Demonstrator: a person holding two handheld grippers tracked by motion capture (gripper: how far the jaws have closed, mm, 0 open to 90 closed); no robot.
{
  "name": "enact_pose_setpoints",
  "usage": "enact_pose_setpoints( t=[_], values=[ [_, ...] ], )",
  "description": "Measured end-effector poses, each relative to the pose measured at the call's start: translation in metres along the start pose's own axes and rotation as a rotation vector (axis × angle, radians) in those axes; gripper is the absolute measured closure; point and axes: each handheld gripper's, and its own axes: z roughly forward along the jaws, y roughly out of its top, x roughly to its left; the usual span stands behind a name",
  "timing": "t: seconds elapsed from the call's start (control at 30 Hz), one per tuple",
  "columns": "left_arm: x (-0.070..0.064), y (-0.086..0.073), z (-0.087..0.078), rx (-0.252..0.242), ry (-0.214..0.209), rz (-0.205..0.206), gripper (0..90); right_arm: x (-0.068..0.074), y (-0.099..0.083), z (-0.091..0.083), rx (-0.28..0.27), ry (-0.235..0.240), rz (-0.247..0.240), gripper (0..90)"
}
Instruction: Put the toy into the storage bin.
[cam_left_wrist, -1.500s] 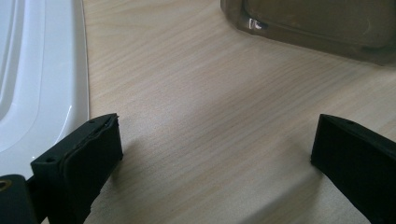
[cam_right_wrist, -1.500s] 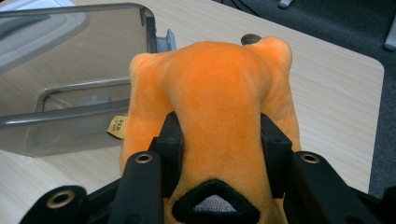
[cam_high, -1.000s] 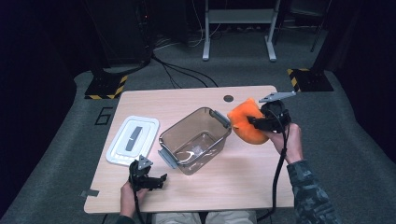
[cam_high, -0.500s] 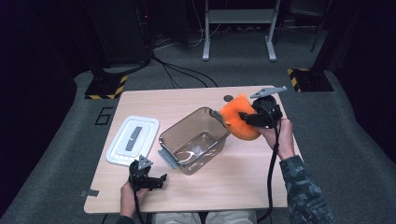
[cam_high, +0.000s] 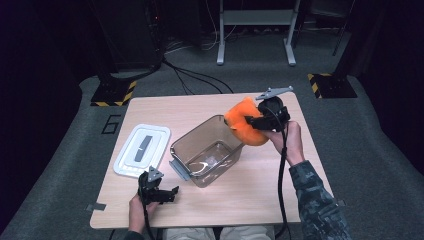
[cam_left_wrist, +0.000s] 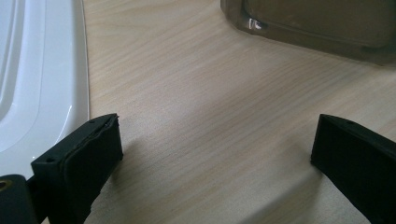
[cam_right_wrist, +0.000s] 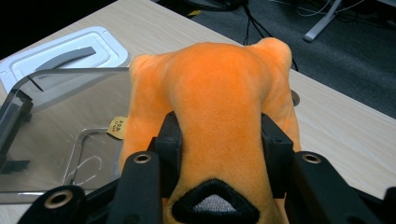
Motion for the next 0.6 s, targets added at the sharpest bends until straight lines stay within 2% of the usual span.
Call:
enact_pose_setpoints(
  t=[0.6],
  values=[
    [0.0,0.0,0.0,0.0,0.003,0.005,1.6,0.018,0.019,0.029,0.012,0.048,-0.015,59.3]
  ],
)
